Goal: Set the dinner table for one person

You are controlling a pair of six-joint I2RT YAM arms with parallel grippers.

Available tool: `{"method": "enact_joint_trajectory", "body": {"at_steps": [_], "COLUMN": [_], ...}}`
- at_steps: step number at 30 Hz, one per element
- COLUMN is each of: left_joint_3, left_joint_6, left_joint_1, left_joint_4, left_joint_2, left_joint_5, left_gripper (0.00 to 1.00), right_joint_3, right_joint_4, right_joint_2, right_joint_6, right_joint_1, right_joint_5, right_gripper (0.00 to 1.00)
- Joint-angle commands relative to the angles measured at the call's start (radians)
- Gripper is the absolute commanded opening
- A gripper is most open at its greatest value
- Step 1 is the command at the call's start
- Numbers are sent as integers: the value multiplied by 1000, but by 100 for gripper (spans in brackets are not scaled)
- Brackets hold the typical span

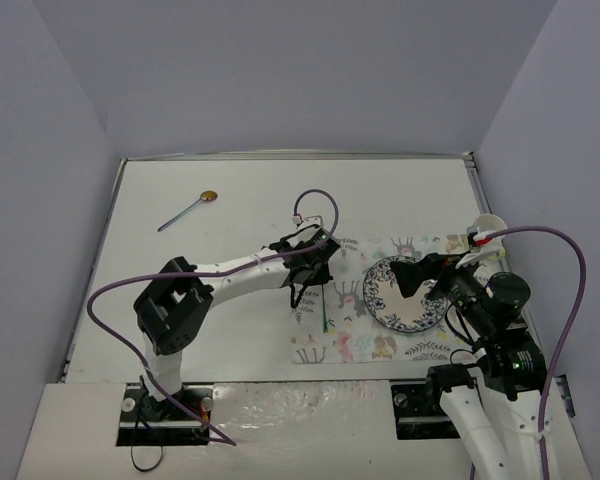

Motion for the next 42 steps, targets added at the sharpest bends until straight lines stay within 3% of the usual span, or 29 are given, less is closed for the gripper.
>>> {"method": "enact_joint_trajectory", "body": {"at_steps": [1, 28, 38, 42], "left_joint_3": [63, 106, 86, 81], "left_joint_6": [-39, 1, -19, -35], "left_joint_1": [-32, -46, -45, -45], "left_joint_4": [40, 1, -5, -4], "left_joint_2": [1, 125, 118, 114], "left_joint_5": [-45, -4, -13, -14], "left_gripper": [0, 1, 14, 15], "right_joint_3": [33, 11, -3, -9], "right_joint_4": [42, 38, 38, 40], "right_joint_2": [3, 3, -4, -13], "right_joint_6": [-19, -35, -31, -27], "right_joint_1": [8, 10, 10, 10], "right_joint_5": [15, 28, 25, 25], "right_gripper": [100, 100, 100, 100]}}
